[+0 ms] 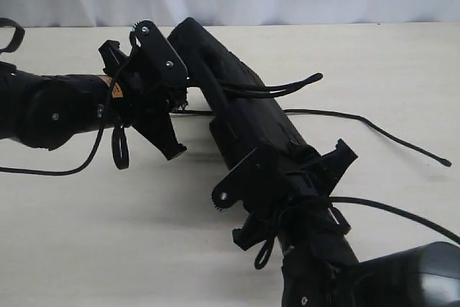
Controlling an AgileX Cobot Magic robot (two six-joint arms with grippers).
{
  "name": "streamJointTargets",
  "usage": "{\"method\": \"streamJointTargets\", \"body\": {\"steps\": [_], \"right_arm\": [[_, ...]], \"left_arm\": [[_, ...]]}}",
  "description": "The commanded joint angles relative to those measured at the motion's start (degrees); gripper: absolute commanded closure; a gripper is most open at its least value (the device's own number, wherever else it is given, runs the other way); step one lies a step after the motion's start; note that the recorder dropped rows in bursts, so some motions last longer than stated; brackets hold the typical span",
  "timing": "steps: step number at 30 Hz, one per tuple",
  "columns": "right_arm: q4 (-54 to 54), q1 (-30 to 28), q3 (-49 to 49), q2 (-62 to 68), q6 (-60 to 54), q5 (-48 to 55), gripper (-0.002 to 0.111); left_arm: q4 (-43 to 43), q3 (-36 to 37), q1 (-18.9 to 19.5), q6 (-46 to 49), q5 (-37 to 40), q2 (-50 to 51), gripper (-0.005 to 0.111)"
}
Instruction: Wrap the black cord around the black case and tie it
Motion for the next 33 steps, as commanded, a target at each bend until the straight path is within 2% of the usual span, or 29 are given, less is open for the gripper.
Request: {"method": "streamJointTargets", "body": {"steps": [1,3,6,7,15,17,21,24,25,27,28,29,30,31,32,33], "right_arm": [[-0.2,-0.1,-2.5,1.7,-0.3,-0.1,0.092],[-0.2,-0.1,-3.7,1.7,-0.9,-0.6,0.074],[3.1,-0.1,-4.4,1.6,-0.7,-0.6,0.044],[4.6,-0.1,-4.4,1.6,-0.7,-0.6,0.039],[12.4,-0.1,-4.1,-9.5,-8.4,-11.7,0.038],[17.4,-0.1,-4.1,-13.6,-15.0,-13.4,0.038],[28.8,-0.1,-4.1,-25.9,-28.4,-23.4,0.038],[33.6,-1.4,-4.2,-36.1,-35.6,-24.5,0.038],[34.7,-2.8,-4.5,-38.1,-36.7,-24.5,0.038],[38.6,-9.8,-6.6,-42.4,-41.2,-27.1,0.042],[44.8,-16.2,-8.3,-43.3,-46.3,-31.9,0.049],[50.2,-20.0,-9.4,-43.3,-51.5,-34.3,0.052],[63.5,-27.7,-11.9,-41.7,-63.8,-36.5,0.059],[72.4,-31.5,-13.5,-40.2,-72.2,-36.3,0.062],[89.0,-38.1,-16.6,-36.3,-88.8,-33.6,0.064],[96.7,-40.9,-18.4,-34.4,-98.3,-31.6,0.064]], "left_arm": [[13.8,0.0,-0.1,-16.7,-5.6,0.2,0.107],[22.9,0.0,0.0,-26.1,-5.9,0.3,0.107],[23.3,0.0,1.4,-28.5,-7.5,1.5,0.107],[23.5,0.0,2.0,-29.1,-7.7,2.1,0.107],[24.3,0.0,3.9,-29.3,-9.4,3.2,0.107],[24.3,0.0,4.4,-29.3,-9.5,3.2,0.107],[24.4,0.0,5.6,-29.3,-9.5,3.2,0.107],[25.9,0.0,5.6,-29.3,-9.5,3.2,0.107],[25.9,0.0,5.6,-29.3,-9.5,3.2,0.107],[25.9,0.0,5.6,-29.3,-9.5,3.2,0.107],[25.9,0.0,5.6,-29.3,-9.5,3.2,0.107],[25.9,0.0,5.6,-29.3,-9.4,3.2,0.107],[25.9,0.0,5.6,-29.3,-9.2,3.2,0.107],[25.9,0.0,5.6,-29.3,-9.1,3.2,0.107],[25.9,0.0,5.6,-29.3,-8.9,3.2,0.107],[25.9,0.0,5.6,-29.3,-8.7,3.2,0.107]]}}
